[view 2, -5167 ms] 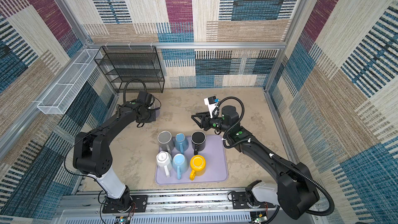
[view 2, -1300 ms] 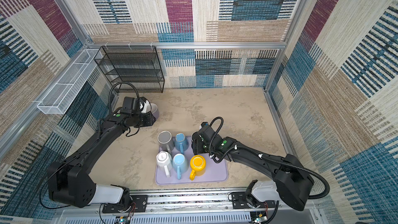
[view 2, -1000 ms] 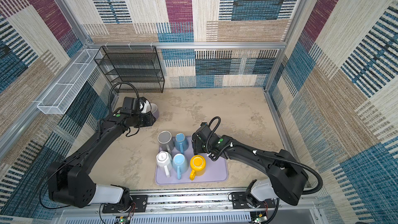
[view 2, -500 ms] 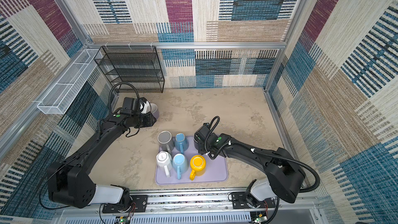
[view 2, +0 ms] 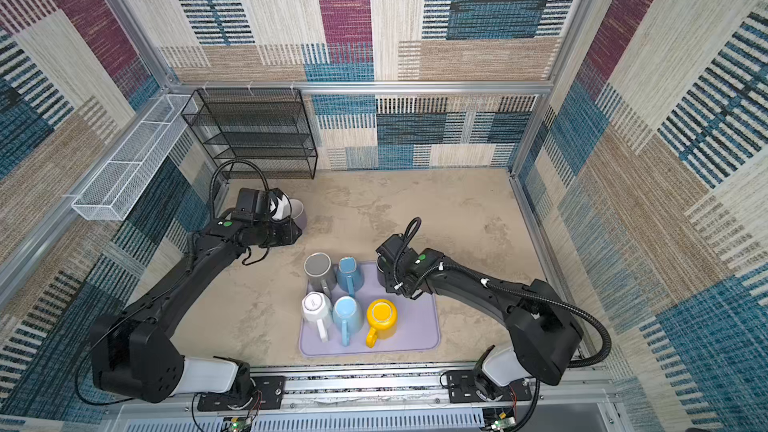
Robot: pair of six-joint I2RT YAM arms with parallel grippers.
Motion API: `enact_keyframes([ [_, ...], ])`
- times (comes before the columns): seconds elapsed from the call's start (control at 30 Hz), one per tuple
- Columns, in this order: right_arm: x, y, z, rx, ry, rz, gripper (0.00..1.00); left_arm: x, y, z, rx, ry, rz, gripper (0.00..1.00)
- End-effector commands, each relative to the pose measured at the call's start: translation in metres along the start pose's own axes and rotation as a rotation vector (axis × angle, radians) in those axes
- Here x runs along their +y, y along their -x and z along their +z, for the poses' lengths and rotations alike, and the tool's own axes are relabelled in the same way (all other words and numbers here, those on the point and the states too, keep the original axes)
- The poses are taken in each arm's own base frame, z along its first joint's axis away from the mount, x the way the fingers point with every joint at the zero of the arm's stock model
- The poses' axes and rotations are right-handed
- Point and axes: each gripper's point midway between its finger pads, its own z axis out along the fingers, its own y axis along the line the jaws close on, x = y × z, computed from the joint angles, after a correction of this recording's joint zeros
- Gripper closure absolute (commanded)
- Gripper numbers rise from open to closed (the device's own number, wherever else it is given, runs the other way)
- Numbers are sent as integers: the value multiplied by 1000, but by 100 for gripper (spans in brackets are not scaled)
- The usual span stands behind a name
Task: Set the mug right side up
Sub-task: 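Lower the right gripper onto the upside-down black mug and close on it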
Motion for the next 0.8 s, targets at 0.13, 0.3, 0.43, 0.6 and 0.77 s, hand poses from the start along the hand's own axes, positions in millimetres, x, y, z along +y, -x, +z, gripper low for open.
enact_keyframes([
  [0.13,1,14,1,-34,-15,-19,65,-2,1,0,-1,-12,-8,71],
  [0.3,2,17,2,-31,-20,-27,69,-2,3,0,-4,-12,-5,71],
  [0.43,1,19,3,-30,-24,-30,71,-3,4,-1,-8,-12,-4,71],
  [0.6,1,20,2,-34,-25,-30,76,-3,5,-1,-9,-13,-5,71],
  [0.77,1,23,-2,-46,-21,-30,83,-4,6,-2,-11,-15,-3,71],
])
